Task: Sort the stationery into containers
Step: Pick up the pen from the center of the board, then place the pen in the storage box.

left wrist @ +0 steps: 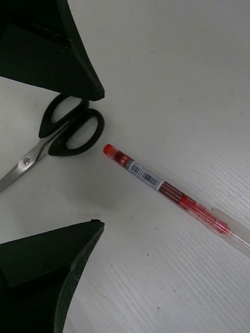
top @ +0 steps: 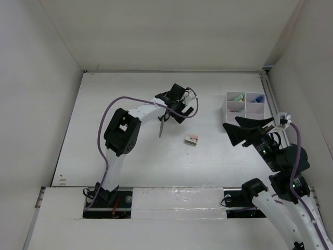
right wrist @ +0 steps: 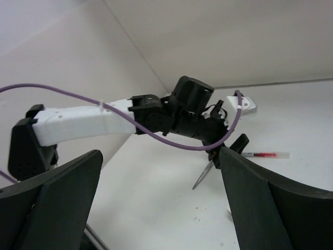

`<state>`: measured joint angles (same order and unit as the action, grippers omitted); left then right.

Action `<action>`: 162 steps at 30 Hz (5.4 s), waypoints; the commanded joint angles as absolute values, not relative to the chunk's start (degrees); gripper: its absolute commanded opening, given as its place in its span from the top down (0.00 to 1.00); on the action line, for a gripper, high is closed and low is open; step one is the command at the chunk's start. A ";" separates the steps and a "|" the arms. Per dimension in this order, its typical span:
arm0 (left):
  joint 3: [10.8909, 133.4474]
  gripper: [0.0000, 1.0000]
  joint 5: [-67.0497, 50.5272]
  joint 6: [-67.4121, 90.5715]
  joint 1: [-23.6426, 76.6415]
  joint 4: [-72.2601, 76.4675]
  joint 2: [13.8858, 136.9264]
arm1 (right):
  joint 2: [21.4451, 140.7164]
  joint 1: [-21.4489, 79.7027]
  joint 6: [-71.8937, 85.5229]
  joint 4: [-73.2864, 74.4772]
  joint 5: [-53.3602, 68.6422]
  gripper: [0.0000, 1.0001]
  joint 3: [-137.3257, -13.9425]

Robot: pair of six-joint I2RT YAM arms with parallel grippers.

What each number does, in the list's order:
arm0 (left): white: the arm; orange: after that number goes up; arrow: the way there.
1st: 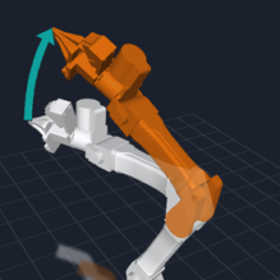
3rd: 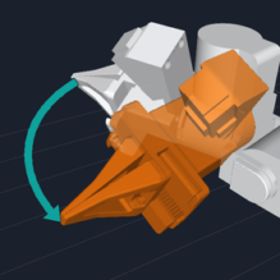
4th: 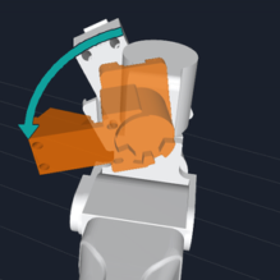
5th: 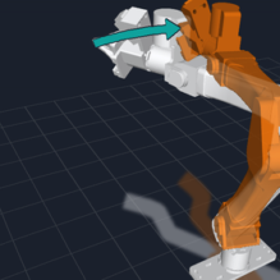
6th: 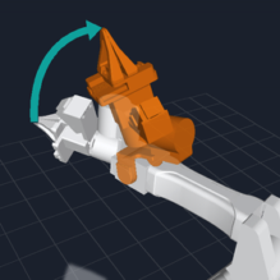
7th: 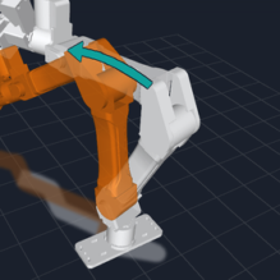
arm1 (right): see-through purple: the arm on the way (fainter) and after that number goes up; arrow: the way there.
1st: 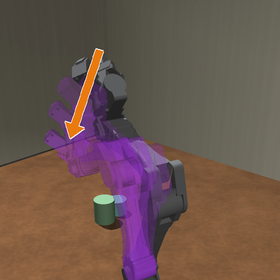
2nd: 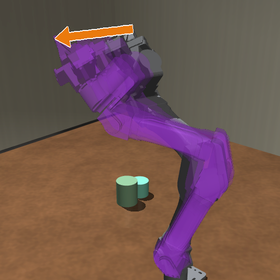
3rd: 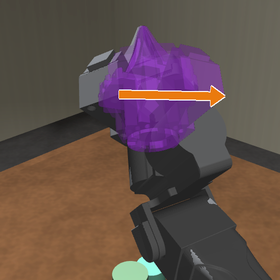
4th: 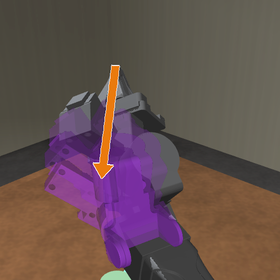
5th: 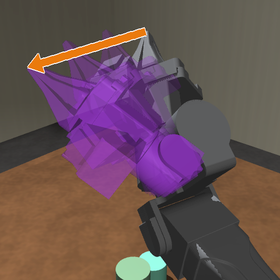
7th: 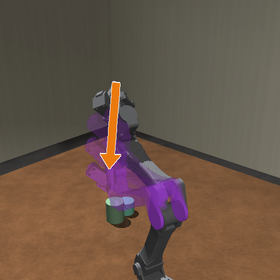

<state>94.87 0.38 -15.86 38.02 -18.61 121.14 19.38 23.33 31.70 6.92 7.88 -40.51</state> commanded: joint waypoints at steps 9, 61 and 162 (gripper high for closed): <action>103.44 0.09 -5.27 -21.36 37.88 -19.59 128.50 | 16.00 23.82 31.03 10.11 9.76 0.00 -41.66; 110.38 1.00 -10.73 -15.04 36.39 -27.60 132.73 | 14.67 23.82 32.08 14.33 5.72 0.00 -46.59; 52.91 0.00 17.93 24.87 54.40 -9.05 57.66 | 84.73 -5.98 29.09 -40.43 -8.00 0.91 -41.75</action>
